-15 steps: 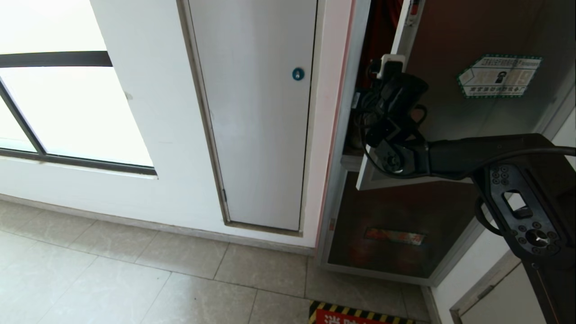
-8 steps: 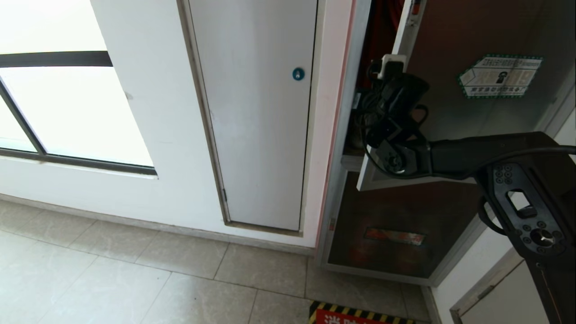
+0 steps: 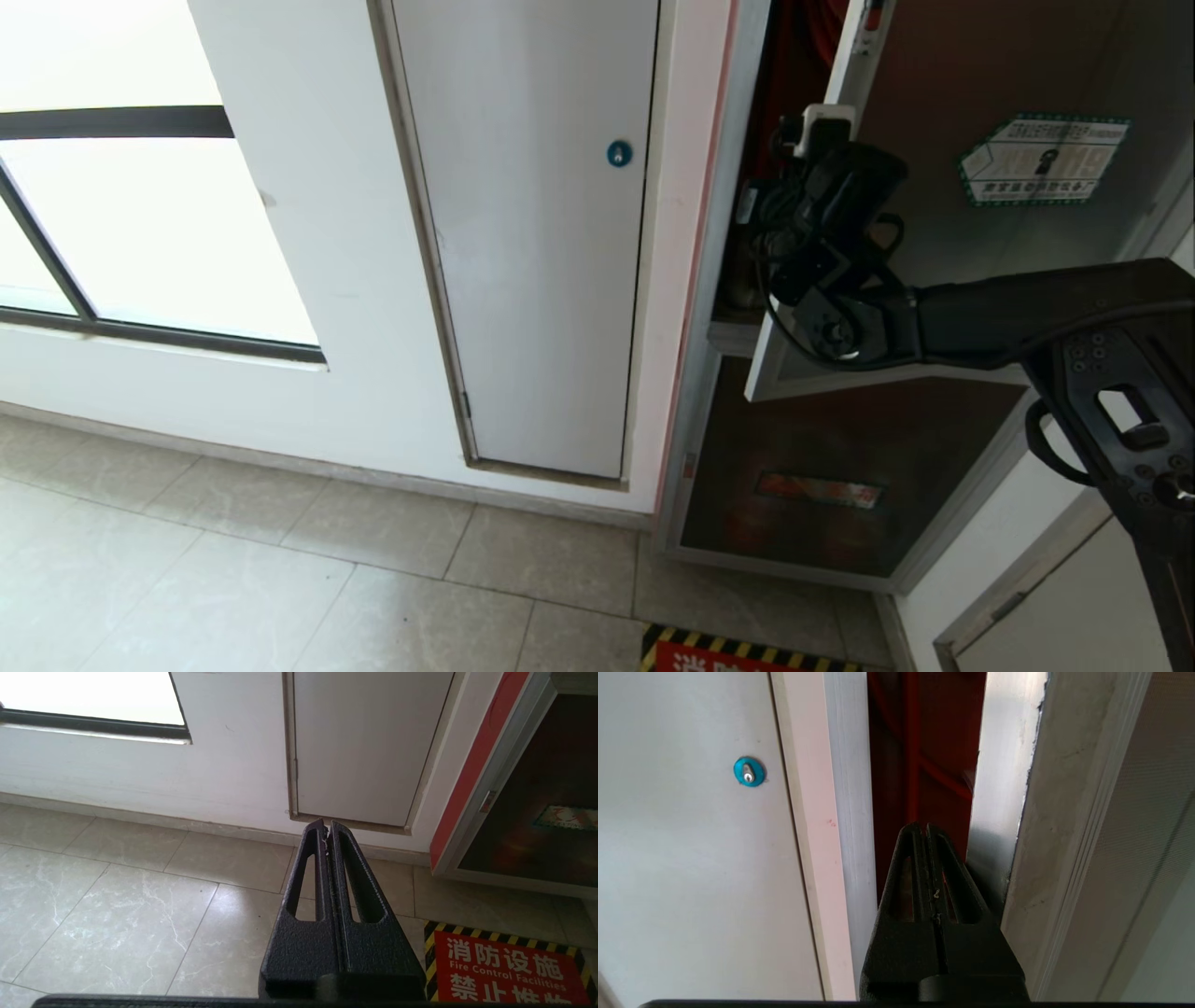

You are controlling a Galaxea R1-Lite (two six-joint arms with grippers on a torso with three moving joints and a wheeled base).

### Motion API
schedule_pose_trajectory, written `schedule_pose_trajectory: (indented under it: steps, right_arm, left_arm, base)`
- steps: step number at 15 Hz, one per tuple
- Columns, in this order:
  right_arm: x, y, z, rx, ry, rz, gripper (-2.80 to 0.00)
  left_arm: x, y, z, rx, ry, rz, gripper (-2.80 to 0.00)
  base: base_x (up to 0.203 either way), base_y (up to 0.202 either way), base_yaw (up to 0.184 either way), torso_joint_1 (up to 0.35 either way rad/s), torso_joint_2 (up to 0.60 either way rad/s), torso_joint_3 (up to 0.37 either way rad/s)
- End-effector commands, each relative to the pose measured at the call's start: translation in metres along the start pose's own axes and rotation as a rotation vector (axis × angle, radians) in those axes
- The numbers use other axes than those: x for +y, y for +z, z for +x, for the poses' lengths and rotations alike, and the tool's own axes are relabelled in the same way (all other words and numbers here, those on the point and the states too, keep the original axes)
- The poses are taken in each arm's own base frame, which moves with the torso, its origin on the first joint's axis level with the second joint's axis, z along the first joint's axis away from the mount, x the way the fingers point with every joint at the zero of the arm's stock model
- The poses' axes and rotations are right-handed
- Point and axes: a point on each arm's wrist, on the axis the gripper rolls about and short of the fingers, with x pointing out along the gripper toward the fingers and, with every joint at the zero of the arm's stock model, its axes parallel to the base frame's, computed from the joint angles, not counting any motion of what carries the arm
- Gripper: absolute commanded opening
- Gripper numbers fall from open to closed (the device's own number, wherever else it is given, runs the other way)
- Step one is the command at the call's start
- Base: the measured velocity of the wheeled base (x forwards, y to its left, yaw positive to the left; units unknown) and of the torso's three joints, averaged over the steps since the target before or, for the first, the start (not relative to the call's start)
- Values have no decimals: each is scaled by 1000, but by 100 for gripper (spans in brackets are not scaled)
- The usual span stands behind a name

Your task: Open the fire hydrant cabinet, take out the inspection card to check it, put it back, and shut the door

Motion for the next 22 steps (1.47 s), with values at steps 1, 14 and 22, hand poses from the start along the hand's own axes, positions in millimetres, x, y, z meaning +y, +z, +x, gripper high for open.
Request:
schedule_pose_trajectory:
  steps: [1, 14, 22]
  right_arm:
    - [-5, 11, -5, -12, -7, 8, -280]
    - [-25, 32, -29, 2, -3, 2, -280]
    - [-35, 32, -43, 6, -4, -1, -280]
  left_arm:
    - [0, 0, 0, 1, 0, 0, -280]
    - [0, 0, 0, 1, 0, 0, -280]
    - [0, 0, 0, 1, 1, 0, -280]
  base:
    - [0, 0, 0, 0, 0, 0]
    - [0, 0, 0, 0, 0, 0]
    - [0, 0, 0, 0, 0, 0]
